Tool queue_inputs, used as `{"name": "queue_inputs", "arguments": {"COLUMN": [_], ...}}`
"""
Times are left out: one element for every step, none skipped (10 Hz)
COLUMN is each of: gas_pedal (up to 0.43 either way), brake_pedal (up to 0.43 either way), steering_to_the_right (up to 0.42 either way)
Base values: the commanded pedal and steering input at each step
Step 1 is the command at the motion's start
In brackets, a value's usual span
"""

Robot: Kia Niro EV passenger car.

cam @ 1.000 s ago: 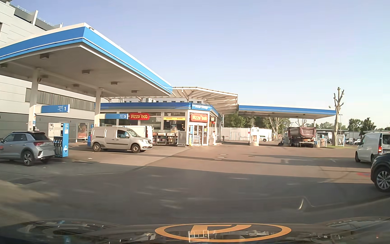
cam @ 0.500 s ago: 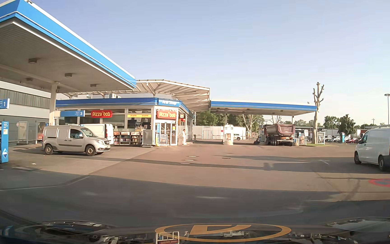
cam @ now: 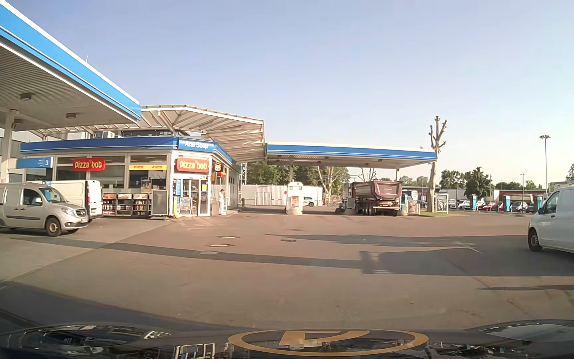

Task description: Follow the waypoints while adhering to traffic rules and regulations

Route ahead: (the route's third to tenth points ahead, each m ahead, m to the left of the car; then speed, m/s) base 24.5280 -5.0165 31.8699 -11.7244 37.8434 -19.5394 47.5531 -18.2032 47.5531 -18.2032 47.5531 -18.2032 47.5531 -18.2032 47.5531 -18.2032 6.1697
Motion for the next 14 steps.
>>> {"name": "queue_inputs", "arguments": {"gas_pedal": [0.087, 0.087, 0.087, 0.087, 0.087, 0.087, 0.087, 0.087, 0.087, 0.087, 0.087, 0.087, 0.098, 0.098], "brake_pedal": [0.000, 0.000, 0.000, 0.000, 0.000, 0.000, 0.000, 0.000, 0.000, 0.000, 0.000, 0.000, 0.000, 0.000], "steering_to_the_right": [0.136, 0.133, 0.128, 0.124, 0.123, 0.122, 0.122, 0.123, 0.126, 0.130, 0.135, 0.140, 0.146, 0.148]}}
